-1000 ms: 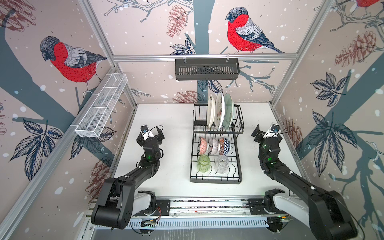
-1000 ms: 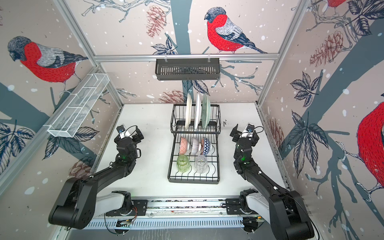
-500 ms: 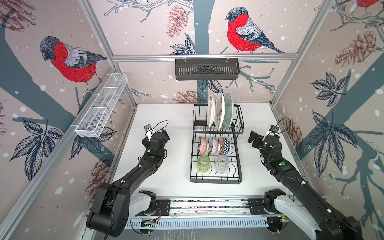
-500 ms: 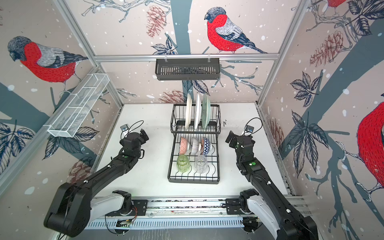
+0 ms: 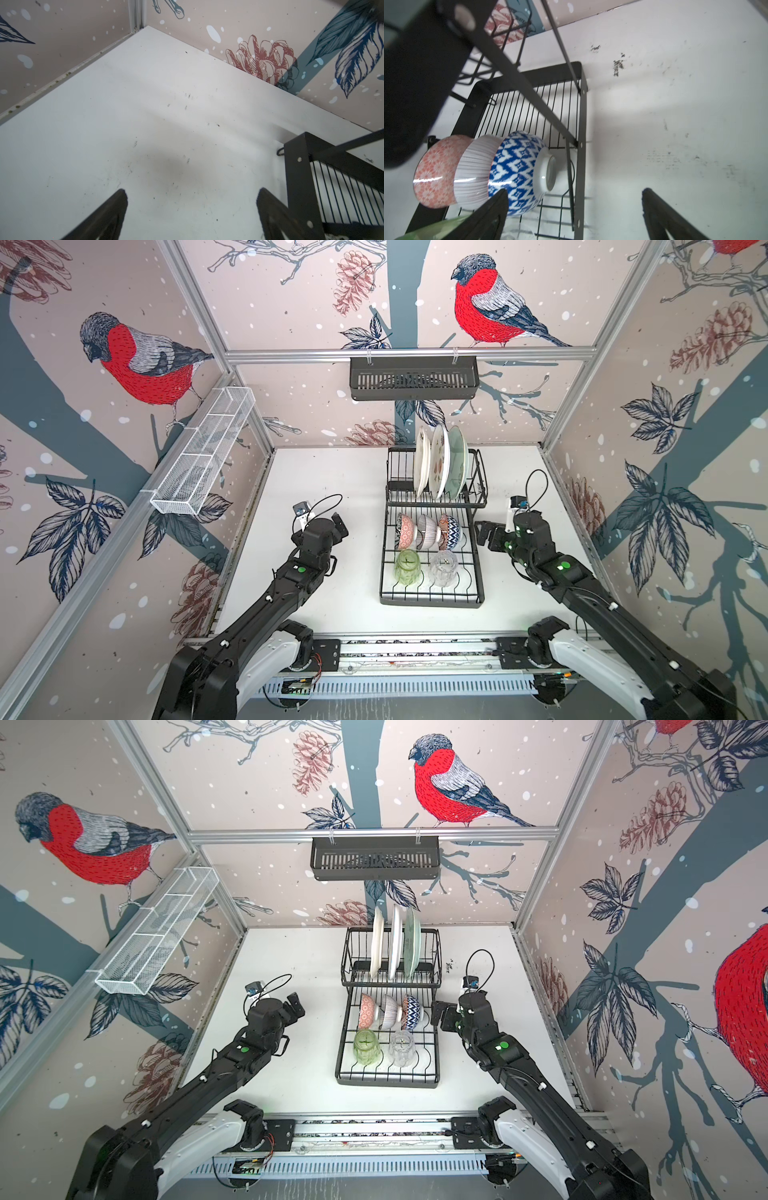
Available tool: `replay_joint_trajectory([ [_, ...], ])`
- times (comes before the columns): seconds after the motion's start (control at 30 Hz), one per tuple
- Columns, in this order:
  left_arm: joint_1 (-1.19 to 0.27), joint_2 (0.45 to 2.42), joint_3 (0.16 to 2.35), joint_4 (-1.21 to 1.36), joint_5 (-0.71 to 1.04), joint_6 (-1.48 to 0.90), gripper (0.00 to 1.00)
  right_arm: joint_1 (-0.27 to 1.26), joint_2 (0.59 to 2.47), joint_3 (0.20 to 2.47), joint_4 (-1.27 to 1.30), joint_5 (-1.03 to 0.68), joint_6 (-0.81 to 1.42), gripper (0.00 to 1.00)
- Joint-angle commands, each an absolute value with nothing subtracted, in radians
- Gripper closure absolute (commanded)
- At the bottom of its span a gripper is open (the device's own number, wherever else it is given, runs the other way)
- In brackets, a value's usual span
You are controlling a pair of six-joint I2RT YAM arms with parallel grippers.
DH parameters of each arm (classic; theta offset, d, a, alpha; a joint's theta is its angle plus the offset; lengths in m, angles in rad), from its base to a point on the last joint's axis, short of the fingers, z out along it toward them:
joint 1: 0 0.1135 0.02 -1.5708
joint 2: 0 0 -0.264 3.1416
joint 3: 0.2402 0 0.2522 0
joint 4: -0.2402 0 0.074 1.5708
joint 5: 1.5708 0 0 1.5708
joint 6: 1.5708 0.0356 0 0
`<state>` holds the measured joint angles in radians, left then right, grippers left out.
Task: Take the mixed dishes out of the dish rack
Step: 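Reach right gripper into lower rack and grasp the clear octagonal glass while left arm approaches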
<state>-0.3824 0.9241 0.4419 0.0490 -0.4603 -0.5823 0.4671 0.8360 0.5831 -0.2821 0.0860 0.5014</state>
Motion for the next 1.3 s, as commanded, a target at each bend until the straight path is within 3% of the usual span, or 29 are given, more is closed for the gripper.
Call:
replay_joint_trajectory([
  [0.0, -0.387, 0.890, 0.436, 0.009, -0.404, -0.606, 0.03, 0.519, 0.830, 0.583, -0.307, 0.068, 0.523, 0.01],
  [0.33, -0.388, 0.882, 0.388, 0.134, -0.245, -0.589, 0.04, 0.712, 0.837, 0.589, -0.311, 0.071, 0.573, 0.01],
  [0.77, -0.390, 0.837, 0.349, 0.164, -0.177, -0.588, 0.04, 0.860, 0.847, 0.560, -0.313, 0.106, 0.696, 0.01],
  [1.27, -0.392, 0.736, 0.290, 0.241, -0.094, -0.593, 0.04, 0.976, 1.024, 0.626, -0.317, 0.184, 0.751, 0.01],
])
